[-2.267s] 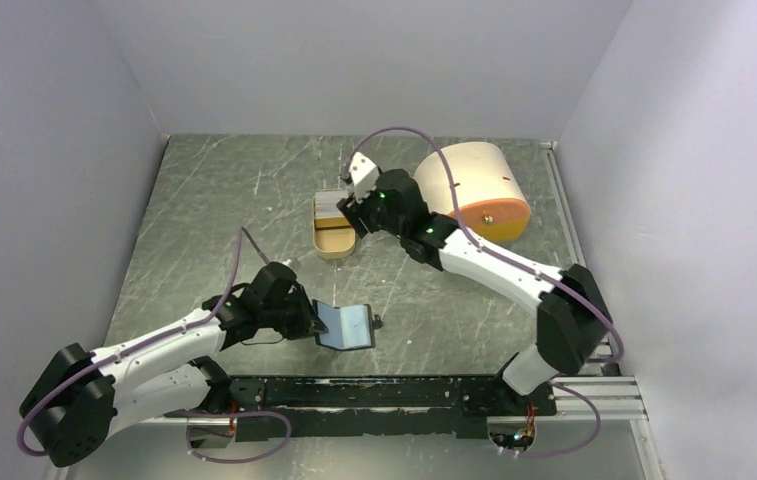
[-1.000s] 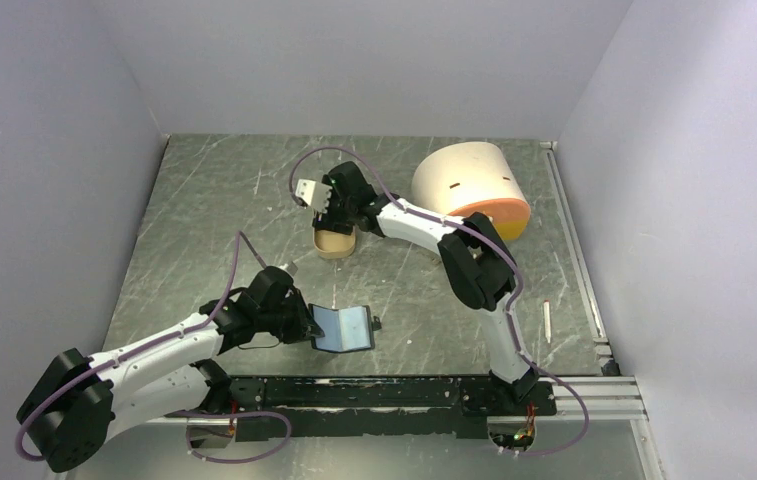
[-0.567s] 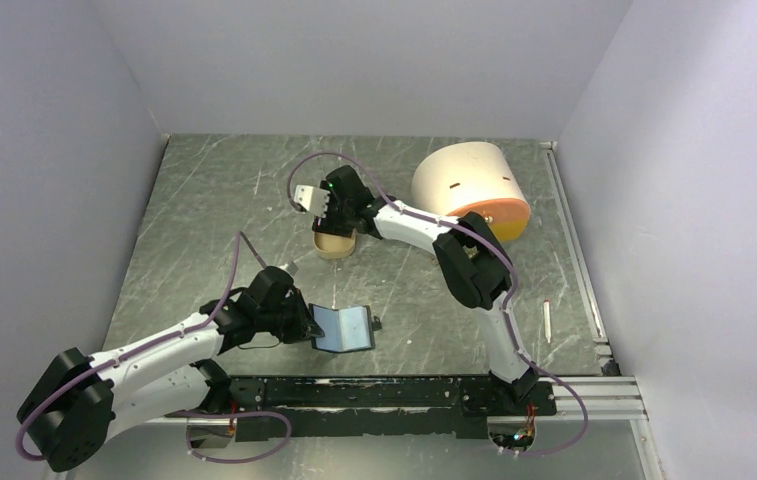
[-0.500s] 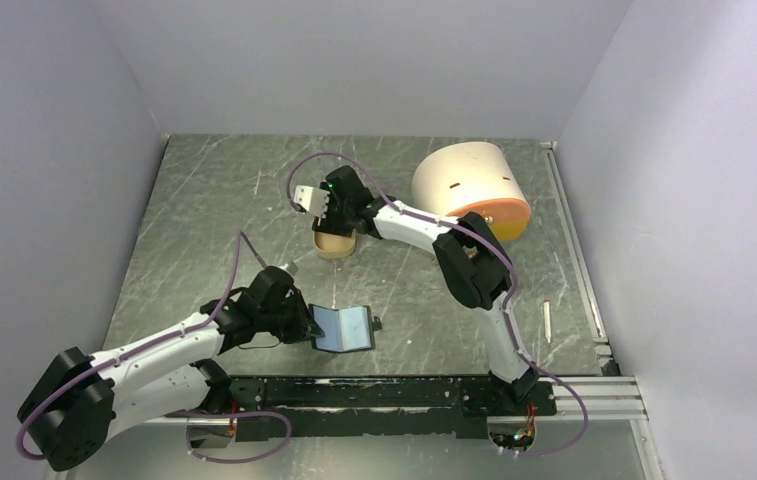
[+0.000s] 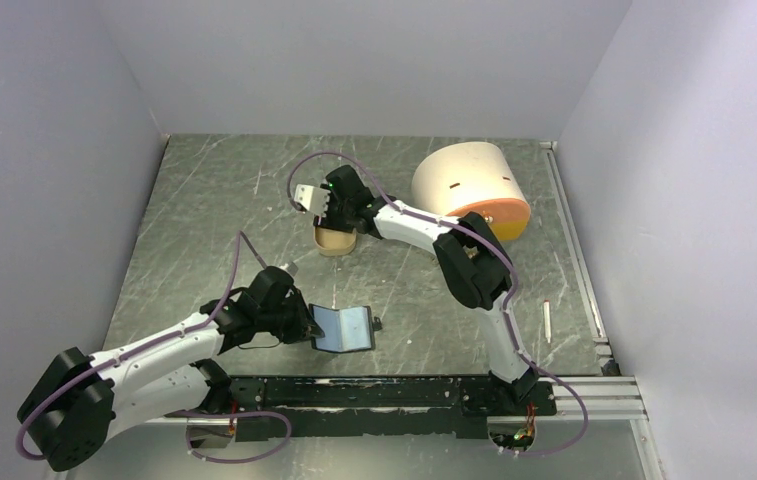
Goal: Put the credit cards into the card holder
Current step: Pick up the credit card from the storage box.
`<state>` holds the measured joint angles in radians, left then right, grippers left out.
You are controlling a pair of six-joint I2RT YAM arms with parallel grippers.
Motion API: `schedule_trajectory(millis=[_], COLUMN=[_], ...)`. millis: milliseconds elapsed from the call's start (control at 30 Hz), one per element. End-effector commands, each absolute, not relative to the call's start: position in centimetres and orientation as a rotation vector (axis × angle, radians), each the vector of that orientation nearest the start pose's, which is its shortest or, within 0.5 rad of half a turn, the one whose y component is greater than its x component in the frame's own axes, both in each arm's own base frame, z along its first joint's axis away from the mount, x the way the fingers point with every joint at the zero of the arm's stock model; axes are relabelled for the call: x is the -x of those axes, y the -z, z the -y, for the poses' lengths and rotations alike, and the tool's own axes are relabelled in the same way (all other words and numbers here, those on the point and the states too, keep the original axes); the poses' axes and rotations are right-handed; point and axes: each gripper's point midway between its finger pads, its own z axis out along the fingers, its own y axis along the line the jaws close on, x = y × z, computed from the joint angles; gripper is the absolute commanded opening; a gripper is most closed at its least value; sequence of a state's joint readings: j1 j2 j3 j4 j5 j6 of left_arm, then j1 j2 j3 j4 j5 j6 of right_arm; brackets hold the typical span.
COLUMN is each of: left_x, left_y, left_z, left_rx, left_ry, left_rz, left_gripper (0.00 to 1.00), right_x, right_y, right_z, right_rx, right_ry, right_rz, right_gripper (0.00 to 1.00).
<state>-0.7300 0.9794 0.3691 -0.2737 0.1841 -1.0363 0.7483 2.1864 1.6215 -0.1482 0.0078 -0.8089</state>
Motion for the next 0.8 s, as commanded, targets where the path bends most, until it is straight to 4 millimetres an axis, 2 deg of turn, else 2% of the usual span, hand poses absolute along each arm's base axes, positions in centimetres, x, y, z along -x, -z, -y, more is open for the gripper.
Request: schedule_trajectory(millis=[0, 533, 767], left_x=[-14.1, -14.0, -14.0], left_y=[-5.1, -4.9, -5.1], left_z=[21.6, 22.1, 22.0], left_rx=[0.309, 0.313, 0.312], left_ry=[0.936, 0.971, 0.968], left_rz=[-2.654, -2.655, -2.652], left_gripper=[0.15, 0.14, 0.14], right_x=[-46.0, -45.9, -45.8], right_y=[-8.8, -10.3, -9.9], right_z=[-36.9, -37.0, -36.9], right_rx=[1.551, 1.546, 1.544], right_ry=[0.077, 0.072, 0.065], right_rz=[-1.603, -1.577, -1.584], right_gripper=[0.54, 0.43, 0.38])
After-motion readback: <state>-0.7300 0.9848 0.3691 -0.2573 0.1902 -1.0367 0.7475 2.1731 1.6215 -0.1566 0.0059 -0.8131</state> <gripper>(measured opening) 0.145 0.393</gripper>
